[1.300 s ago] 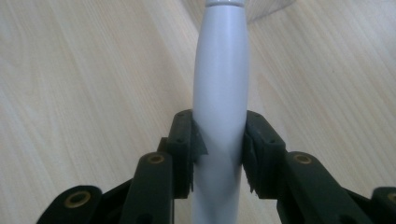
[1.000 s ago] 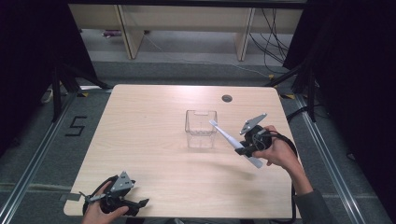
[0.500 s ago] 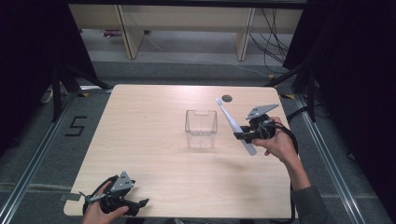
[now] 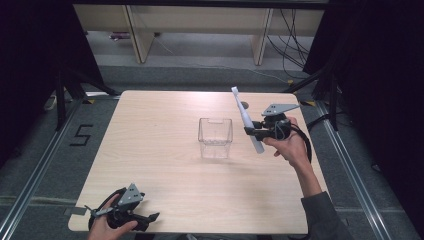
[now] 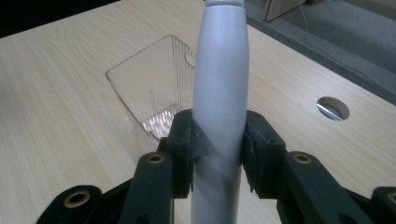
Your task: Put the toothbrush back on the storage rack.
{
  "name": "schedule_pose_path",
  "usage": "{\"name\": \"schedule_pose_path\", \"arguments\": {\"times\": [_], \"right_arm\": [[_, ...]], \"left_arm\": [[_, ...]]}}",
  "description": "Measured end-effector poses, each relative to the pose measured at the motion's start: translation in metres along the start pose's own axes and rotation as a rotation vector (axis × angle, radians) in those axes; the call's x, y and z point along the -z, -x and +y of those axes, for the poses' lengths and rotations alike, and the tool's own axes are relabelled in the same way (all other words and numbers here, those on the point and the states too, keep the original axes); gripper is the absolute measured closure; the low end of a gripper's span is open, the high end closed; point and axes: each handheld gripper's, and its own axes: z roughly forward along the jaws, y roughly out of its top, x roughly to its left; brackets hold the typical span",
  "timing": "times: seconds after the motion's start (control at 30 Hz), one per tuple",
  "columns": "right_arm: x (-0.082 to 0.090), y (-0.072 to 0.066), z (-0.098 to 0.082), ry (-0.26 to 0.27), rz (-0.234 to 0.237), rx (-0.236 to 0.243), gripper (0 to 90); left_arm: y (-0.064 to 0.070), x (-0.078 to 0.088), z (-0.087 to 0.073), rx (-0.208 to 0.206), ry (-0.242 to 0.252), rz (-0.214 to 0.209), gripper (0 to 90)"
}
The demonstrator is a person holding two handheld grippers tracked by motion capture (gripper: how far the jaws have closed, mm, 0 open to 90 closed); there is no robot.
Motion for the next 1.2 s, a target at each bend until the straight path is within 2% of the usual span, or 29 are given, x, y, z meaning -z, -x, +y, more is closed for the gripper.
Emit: {"name": "schedule_pose_path", "arguments": {"times": [0.03, 0.07, 0.1, 0.17, 0.2, 0.3, 0.37, 0.43, 0.5, 0.67, 0.7, 0.73, 0.8, 0.83, 0.97, 1.07, 1.13, 1.2], "right_arm": [[-0.002, 0.0, 0.004, 0.03, -0.004, 0.006, 66.9], [-0.002, 0.0, 0.004, 0.03, -0.004, 0.006, 66.9], [-0.003, -0.001, 0.007, 0.054, -0.011, -0.002, 66.9], [-0.005, 0.0, 0.011, 0.059, -0.01, 0.014, 66.9], [-0.006, -0.001, 0.013, 0.068, -0.015, 0.012, 66.9], [-0.008, -0.003, 0.016, 0.081, -0.01, 0.0, 66.9], [-0.011, -0.005, 0.024, 0.089, 0.001, 0.014, 66.9], [-0.014, -0.007, 0.028, 0.111, -0.007, 0.025, 67.0], [-0.016, -0.009, 0.034, 0.102, 0.016, 0.021, 67.0], [-0.024, -0.013, 0.043, 0.098, 0.028, 0.005, 67.0], [-0.026, -0.012, 0.045, 0.127, 0.01, 0.031, 66.9], [-0.028, -0.014, 0.046, 0.126, 0.023, 0.014, 66.9], [-0.03, -0.015, 0.049, 0.111, 0.031, 0.021, 67.0], [-0.031, -0.017, 0.05, 0.105, 0.041, 0.001, 66.9], [-0.039, -0.017, 0.057, 0.114, 0.04, 0.03, 66.9], [-0.043, -0.02, 0.059, 0.118, 0.048, 0.013, 67.0], [-0.049, -0.02, 0.062, 0.125, 0.037, 0.035, 66.9], [-0.056, -0.023, 0.065, 0.12, 0.048, 0.028, 67.0]], "left_arm": [[0.0, 0.0, 0.0, 0.0, 0.0, 0.001, 15.4], [0.0, 0.0, 0.0, 0.0, 0.0, 0.001, 15.3], [0.0, 0.0, 0.0, 0.0, 0.0, 0.0, 15.3], [0.0, 0.0, 0.0, -0.004, 0.0, -0.001, 15.3], [0.001, -0.001, 0.0, 0.019, 0.017, -0.004, 15.3], [0.001, -0.001, 0.0, 0.02, 0.017, -0.004, 15.3], [0.001, -0.002, 0.0, 0.015, 0.018, -0.004, 15.3], [0.001, -0.001, 0.0, 0.016, 0.016, -0.003, 15.3], [0.001, -0.001, 0.0, 0.02, 0.017, -0.002, 15.3], [0.002, -0.001, 0.0, 0.02, 0.02, -0.005, 15.3], [0.002, -0.001, 0.0, 0.02, 0.021, -0.004, 15.3], [0.002, -0.001, 0.0, 0.021, 0.021, -0.004, 15.3], [0.002, -0.001, 0.0, 0.021, 0.02, -0.003, 15.3], [0.001, -0.001, 0.0, 0.015, 0.017, -0.003, 15.3], [0.002, -0.001, 0.0, 0.019, 0.02, -0.005, 15.3], [0.002, -0.001, 0.0, 0.018, 0.02, -0.004, 15.3], [0.001, -0.001, 0.0, 0.017, 0.019, -0.005, 15.3], [0.001, -0.001, 0.0, 0.012, 0.016, -0.005, 15.3]]}}
